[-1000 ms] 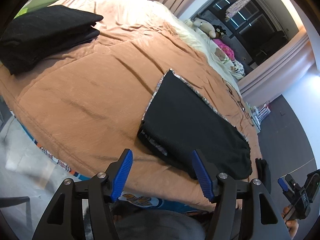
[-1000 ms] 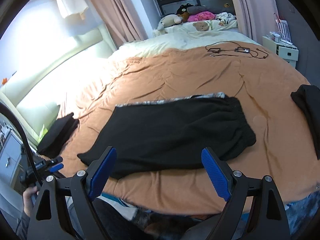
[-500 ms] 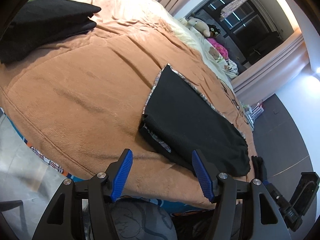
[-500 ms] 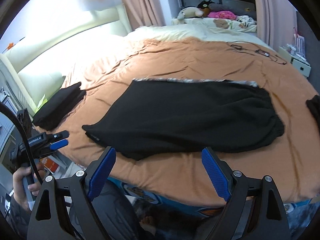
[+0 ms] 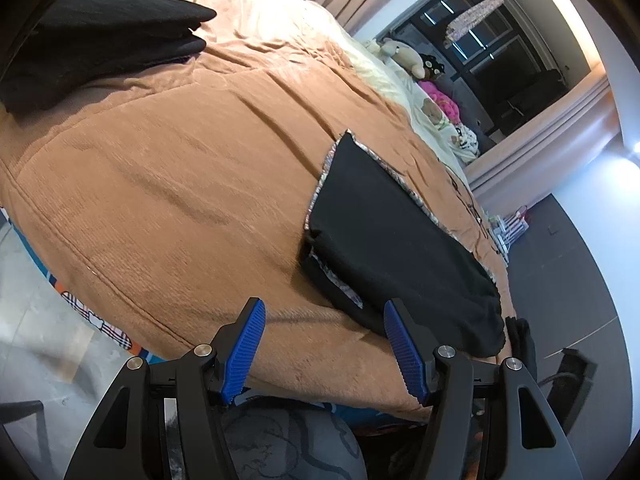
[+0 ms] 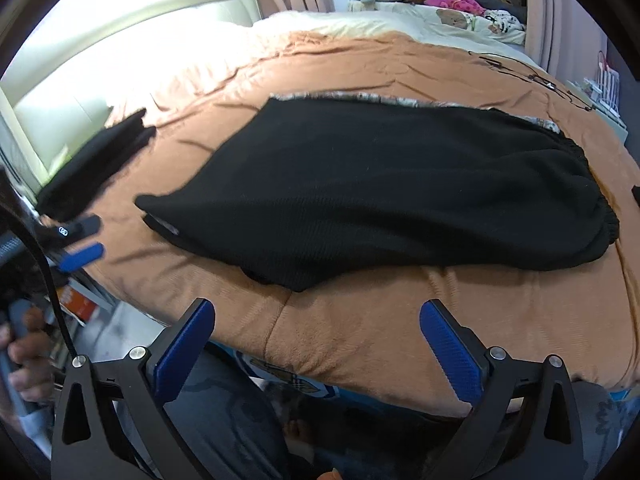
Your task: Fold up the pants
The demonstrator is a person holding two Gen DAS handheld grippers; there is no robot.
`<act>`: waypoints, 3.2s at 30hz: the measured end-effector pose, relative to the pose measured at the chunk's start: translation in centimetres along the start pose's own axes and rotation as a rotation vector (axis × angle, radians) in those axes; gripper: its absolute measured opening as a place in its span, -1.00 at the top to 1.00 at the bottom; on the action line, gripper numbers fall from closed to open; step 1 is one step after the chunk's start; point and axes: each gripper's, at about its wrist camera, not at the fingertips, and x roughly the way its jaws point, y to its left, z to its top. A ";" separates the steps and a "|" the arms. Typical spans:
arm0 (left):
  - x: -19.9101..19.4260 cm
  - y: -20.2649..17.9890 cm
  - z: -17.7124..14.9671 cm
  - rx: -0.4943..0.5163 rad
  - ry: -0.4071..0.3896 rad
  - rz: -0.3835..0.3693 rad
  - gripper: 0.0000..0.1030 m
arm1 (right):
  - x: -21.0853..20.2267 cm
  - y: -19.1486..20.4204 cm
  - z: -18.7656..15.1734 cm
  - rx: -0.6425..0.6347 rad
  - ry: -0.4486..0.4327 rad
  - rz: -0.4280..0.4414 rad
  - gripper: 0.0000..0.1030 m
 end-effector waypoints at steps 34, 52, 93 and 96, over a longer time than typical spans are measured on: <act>4.8 -1.7 2.4 -0.104 0.142 -0.202 -0.04 | 6.2 1.5 4.2 0.185 0.008 -0.178 -1.00; 6.7 -2.3 3.7 -0.137 0.123 -0.184 0.91 | 6.6 2.8 3.6 0.108 0.043 -0.170 -1.00; 2.7 3.4 2.2 -0.225 0.115 -0.095 0.31 | 3.0 -4.3 0.5 0.253 0.043 0.100 -0.49; 2.9 3.1 2.3 -0.225 0.116 -0.098 0.31 | 3.8 -5.7 0.6 0.296 0.041 0.136 -0.35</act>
